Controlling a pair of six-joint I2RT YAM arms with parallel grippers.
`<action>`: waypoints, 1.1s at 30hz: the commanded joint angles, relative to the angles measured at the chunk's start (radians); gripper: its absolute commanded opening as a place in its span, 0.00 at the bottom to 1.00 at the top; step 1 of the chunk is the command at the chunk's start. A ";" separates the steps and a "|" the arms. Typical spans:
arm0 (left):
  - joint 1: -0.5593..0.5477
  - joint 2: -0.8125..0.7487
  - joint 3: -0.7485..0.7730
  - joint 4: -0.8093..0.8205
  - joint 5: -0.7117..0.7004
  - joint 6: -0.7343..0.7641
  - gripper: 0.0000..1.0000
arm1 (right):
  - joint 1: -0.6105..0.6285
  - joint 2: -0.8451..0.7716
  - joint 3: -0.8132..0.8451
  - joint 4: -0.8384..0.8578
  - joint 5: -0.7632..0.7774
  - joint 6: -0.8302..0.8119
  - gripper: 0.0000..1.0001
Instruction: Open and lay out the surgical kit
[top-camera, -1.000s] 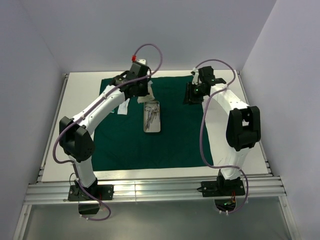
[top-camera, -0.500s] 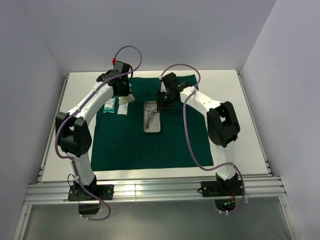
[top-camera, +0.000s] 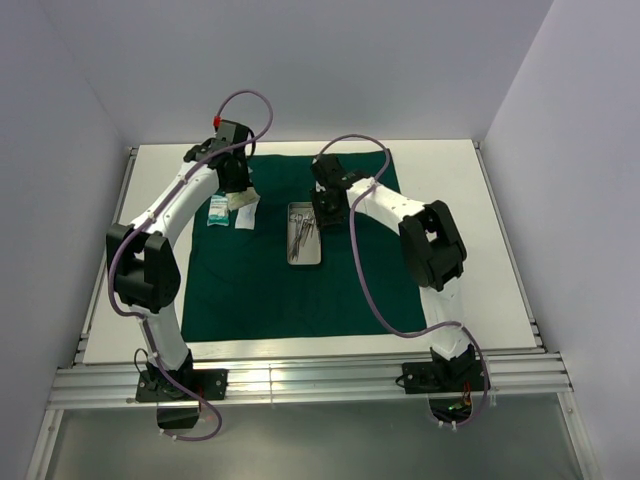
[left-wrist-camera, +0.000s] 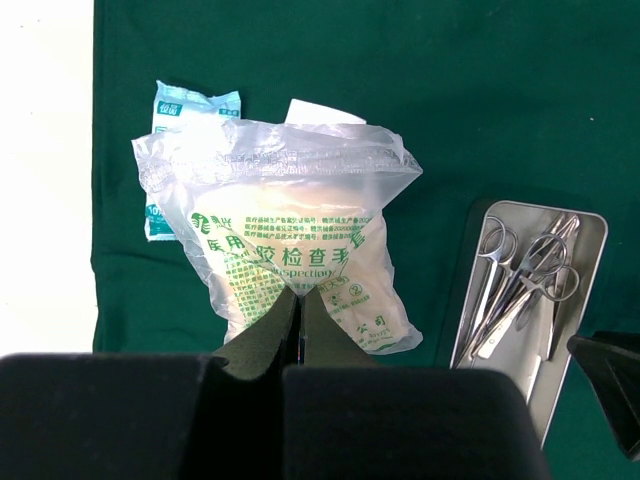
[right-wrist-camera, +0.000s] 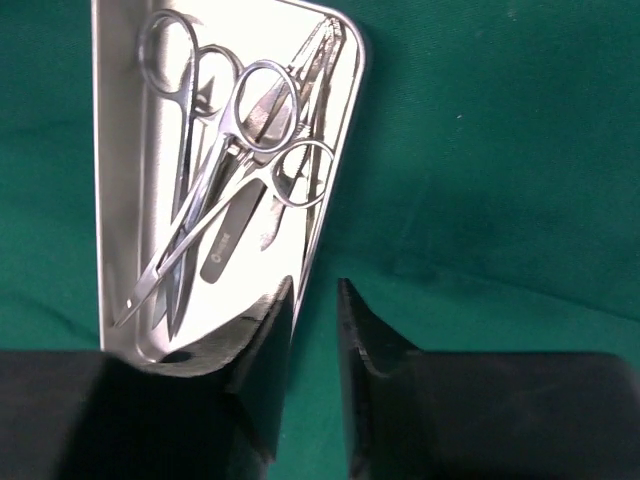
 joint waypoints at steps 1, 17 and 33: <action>0.006 -0.025 -0.008 0.002 -0.008 0.007 0.00 | 0.012 0.015 0.029 0.003 0.042 0.014 0.30; 0.006 -0.013 -0.007 0.002 0.004 0.010 0.00 | 0.009 0.007 0.055 -0.024 0.091 0.061 0.00; -0.151 0.176 0.182 0.008 -0.027 -0.042 0.00 | -0.225 -0.232 -0.136 -0.015 0.110 -0.039 0.00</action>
